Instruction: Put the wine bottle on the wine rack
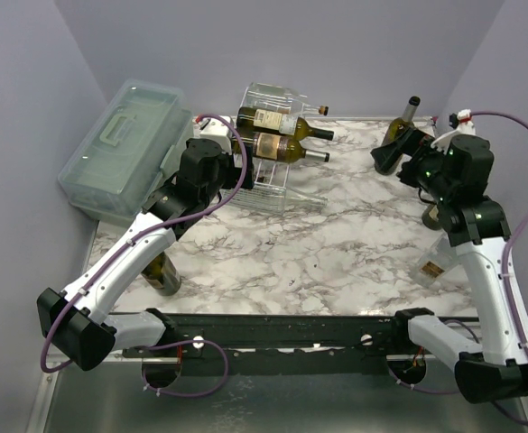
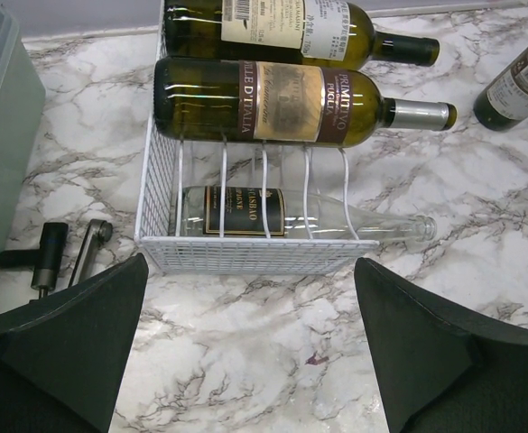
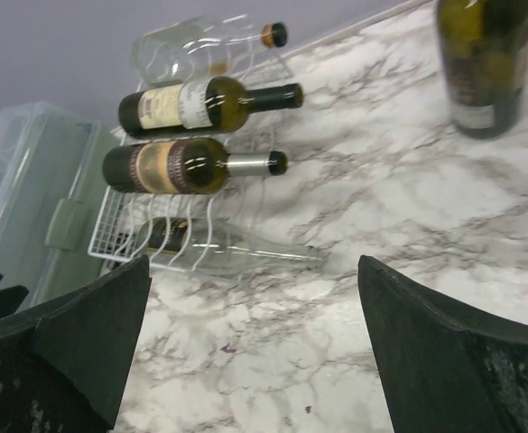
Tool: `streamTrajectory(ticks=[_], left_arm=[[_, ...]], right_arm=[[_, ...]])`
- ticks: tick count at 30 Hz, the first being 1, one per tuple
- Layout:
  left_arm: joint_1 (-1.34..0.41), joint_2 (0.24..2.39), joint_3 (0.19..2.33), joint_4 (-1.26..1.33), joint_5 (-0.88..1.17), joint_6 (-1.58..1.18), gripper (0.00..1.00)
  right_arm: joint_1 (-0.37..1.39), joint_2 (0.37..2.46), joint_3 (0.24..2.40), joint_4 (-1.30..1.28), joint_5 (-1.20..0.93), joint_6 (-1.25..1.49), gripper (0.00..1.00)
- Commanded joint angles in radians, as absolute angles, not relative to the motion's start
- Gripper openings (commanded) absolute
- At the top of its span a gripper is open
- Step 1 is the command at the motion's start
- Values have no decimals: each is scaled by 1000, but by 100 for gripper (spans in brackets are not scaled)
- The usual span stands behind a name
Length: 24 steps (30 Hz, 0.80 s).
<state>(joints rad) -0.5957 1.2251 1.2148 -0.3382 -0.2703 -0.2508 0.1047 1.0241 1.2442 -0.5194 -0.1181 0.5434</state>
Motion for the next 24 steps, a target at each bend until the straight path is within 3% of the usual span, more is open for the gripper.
streamTrajectory(ticks=[1, 5, 8, 13, 24], left_arm=[[-592, 1204, 1215, -328, -225, -273, 99], [-594, 1206, 1216, -328, -213, -278, 99], [-595, 1205, 1215, -328, -218, -276, 99], [-595, 1208, 1215, -328, -220, -274, 99], [-595, 1204, 1215, -328, -206, -286, 99]], right_arm=[[105, 974, 1320, -734, 145, 402, 99], [106, 984, 1376, -828, 366, 412, 97], [106, 1001, 1393, -889, 450, 425, 85], [106, 1041, 1414, -984, 593, 468, 99], [100, 988, 1381, -1127, 881, 625, 100]])
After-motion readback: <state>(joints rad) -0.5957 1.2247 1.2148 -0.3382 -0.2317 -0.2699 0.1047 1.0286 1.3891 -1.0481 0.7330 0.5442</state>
